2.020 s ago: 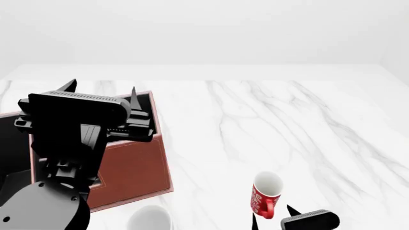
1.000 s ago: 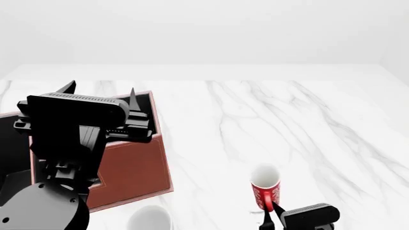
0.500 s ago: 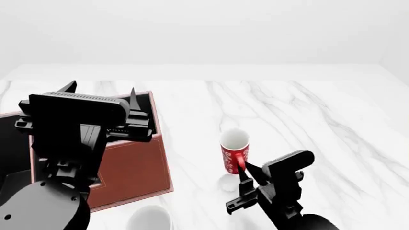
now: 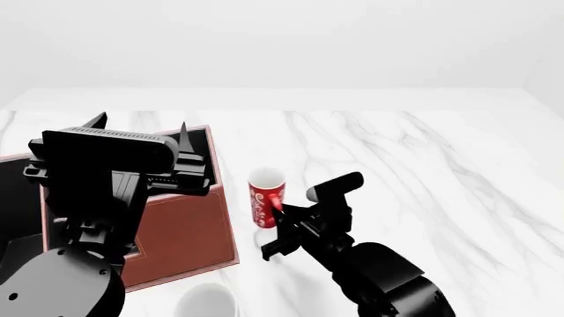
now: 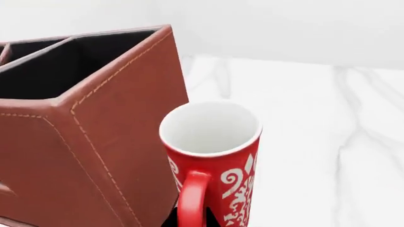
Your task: Pick up the red mug and place it to the right of the caddy.
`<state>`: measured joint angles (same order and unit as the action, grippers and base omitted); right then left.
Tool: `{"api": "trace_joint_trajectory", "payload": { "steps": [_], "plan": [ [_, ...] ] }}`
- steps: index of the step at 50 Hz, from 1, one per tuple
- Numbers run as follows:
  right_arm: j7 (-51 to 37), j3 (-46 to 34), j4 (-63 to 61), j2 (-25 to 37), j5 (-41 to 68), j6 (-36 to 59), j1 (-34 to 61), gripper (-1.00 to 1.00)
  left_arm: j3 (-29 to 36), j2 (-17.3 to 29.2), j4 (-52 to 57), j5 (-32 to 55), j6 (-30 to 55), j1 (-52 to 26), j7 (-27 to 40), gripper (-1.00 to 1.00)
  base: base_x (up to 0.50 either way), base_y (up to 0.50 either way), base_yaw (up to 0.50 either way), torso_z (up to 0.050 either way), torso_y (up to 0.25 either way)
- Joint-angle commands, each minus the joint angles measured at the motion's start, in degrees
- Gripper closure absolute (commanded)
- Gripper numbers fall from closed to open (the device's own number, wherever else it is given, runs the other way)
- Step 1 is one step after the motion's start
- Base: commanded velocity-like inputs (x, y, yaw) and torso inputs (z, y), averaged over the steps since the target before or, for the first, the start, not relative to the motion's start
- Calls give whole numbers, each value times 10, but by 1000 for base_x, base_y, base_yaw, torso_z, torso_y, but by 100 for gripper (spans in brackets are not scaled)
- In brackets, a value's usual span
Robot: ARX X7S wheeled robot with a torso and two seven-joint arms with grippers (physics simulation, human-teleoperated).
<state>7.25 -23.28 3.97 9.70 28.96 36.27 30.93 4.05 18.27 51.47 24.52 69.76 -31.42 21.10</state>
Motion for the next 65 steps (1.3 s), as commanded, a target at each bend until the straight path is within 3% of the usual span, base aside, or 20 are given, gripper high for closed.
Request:
{"api": "trace_joint_trajectory", "payload": {
  "steps": [1,22,49,50,65],
  "plan": [
    [20,0,90,-45,-24,-25,36,100,-16,-8,3,-11,-9,9,-17,-100,0,0,0,0,0],
    [10,-42,188,-47,-62,-57,49,100,-20,-5,1,-5,-18,17,-13,-100,0,0,0,0,1],
    [10,-53,220,-43,-46,-43,66,100,-23,-1,-2,4,-21,17,-7,-100,0,0,0,0,0],
    [5,-54,222,-44,-48,-44,67,-100,-21,-1,-2,4,-23,18,-6,-100,0,0,0,0,0],
    [-1,-60,209,-38,-40,-38,64,-100,-25,2,-6,7,-32,25,-4,-100,0,0,0,0,0]
  ]
}}
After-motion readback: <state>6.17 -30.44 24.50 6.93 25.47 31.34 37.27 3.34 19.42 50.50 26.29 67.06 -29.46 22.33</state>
